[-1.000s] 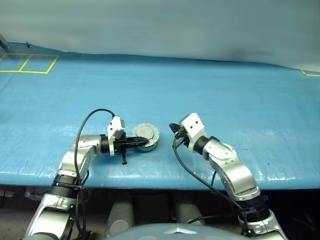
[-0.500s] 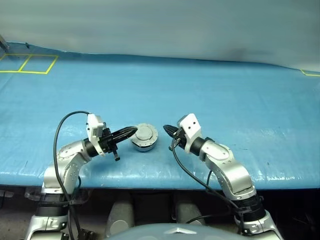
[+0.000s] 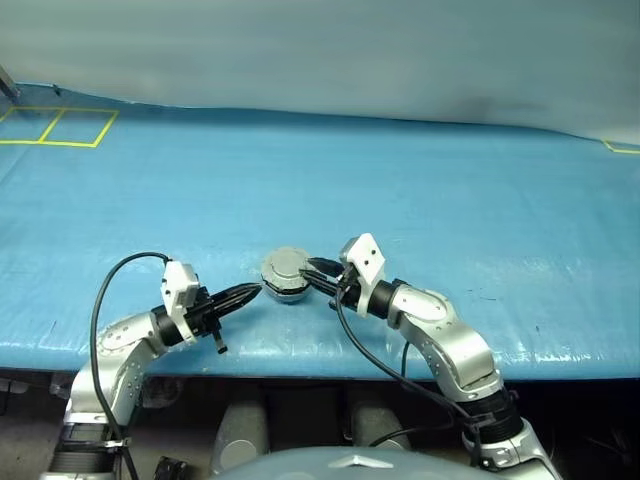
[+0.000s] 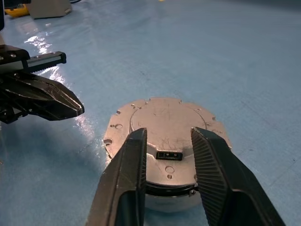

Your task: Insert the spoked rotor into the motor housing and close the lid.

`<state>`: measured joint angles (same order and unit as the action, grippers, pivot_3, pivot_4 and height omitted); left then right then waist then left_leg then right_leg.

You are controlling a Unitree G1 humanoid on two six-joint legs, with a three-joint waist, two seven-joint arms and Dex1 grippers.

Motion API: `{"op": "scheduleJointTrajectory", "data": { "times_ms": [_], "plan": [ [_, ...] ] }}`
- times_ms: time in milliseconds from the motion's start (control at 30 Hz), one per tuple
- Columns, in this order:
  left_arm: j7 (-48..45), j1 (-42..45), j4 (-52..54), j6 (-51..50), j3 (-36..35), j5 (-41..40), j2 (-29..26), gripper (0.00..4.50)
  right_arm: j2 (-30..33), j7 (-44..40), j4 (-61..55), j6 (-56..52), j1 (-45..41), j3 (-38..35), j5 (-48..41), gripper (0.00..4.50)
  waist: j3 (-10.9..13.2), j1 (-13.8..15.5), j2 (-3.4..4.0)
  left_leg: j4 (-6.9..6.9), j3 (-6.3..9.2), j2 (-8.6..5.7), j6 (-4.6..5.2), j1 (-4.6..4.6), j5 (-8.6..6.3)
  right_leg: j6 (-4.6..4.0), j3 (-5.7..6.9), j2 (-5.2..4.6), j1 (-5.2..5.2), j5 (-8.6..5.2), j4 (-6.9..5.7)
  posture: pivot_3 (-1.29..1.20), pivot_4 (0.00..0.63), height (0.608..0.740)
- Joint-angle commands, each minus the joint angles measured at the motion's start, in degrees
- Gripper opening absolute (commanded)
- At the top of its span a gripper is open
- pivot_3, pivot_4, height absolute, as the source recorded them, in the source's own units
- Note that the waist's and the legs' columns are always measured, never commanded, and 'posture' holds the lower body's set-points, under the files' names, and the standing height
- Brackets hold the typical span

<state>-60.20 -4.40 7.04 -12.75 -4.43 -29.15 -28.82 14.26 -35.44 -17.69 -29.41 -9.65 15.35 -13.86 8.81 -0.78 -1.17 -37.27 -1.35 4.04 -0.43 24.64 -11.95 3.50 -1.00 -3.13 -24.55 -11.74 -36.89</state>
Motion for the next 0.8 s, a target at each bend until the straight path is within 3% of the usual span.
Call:
{"op": "scheduleJointTrajectory", "data": {
  "times_ms": [33,167,800],
  "plan": [
    [-0.83,-0.05,0.67,1.98,-0.18,0.45,-0.77,0.00,-0.28,0.16,0.27,3.02,-1.49,0.11,0.55,2.57,0.00,0.01,0.00,0.00,0.00,0.00,0.00,0.00,0.00,0.00,0.00,0.00,0.00,0.00,0.00,0.00,0.150,0.740],
    [-0.98,-0.27,0.14,3.02,0.13,0.25,-0.49,0.00,-0.65,2.88,2.77,5.46,-2.46,0.44,3.65,3.85,0.00,0.00,0.00,0.00,-0.03,0.00,0.00,0.02,0.00,0.00,0.00,-0.01,-0.01,0.00,0.01,0.00,0.150,0.740],
    [-2.00,1.03,-2.91,5.75,1.84,0.31,0.32,0.00,-4.82,2.51,9.57,5.50,-5.71,2.85,4.00,3.85,0.00,-0.10,0.00,0.05,-0.05,0.01,0.00,0.00,0.00,-0.01,0.00,-0.01,-0.02,0.00,0.01,0.00,0.150,0.740]
  ]
}}
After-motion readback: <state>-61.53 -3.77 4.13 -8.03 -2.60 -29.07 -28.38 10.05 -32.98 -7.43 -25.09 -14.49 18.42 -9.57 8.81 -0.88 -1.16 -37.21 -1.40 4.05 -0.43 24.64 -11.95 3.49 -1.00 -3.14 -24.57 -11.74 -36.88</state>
